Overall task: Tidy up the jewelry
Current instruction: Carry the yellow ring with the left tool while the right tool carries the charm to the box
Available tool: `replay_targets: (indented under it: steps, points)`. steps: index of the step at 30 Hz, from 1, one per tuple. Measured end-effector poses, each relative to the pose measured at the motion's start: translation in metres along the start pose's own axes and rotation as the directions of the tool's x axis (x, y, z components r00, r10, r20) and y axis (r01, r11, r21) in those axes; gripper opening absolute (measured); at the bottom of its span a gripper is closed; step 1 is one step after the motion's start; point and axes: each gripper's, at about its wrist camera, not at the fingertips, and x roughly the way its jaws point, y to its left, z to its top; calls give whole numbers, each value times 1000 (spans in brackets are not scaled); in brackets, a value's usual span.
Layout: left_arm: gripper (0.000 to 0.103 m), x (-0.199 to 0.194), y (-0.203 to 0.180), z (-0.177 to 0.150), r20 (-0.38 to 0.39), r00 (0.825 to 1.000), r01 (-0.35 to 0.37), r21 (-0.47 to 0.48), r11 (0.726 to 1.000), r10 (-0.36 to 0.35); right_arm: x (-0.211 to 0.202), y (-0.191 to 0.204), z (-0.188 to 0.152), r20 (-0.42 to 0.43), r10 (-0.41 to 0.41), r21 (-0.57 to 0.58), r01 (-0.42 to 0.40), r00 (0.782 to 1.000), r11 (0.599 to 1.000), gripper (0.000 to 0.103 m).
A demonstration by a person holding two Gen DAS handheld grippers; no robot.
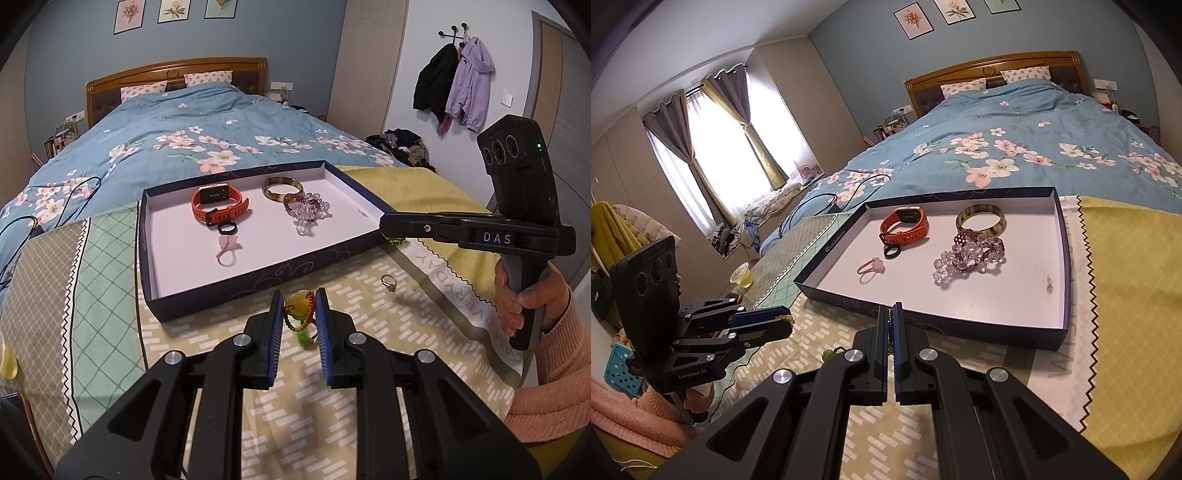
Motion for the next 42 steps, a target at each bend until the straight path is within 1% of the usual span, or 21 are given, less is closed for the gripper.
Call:
replay_targets:
  steps: [12,24,33,42]
  points:
    - [18,4,6,10,14,1000,-15,-3,1000,15,2,-2,9,13,-9,-13,9,1000,1000,1]
    - [18,8,8,25,42,999,-28,7,1000,28,6,-8,19,16,-1,3,1,1000,1000,1]
    - [18,14,13,32,49,998,-39,-2,999,39,12,-11,26,16,-20,2,20,1000,1000,1]
    - [18,27,21,38,36,998,-53,-15,998,54,20,-16,34,14,-36,-3,36,999,999,1]
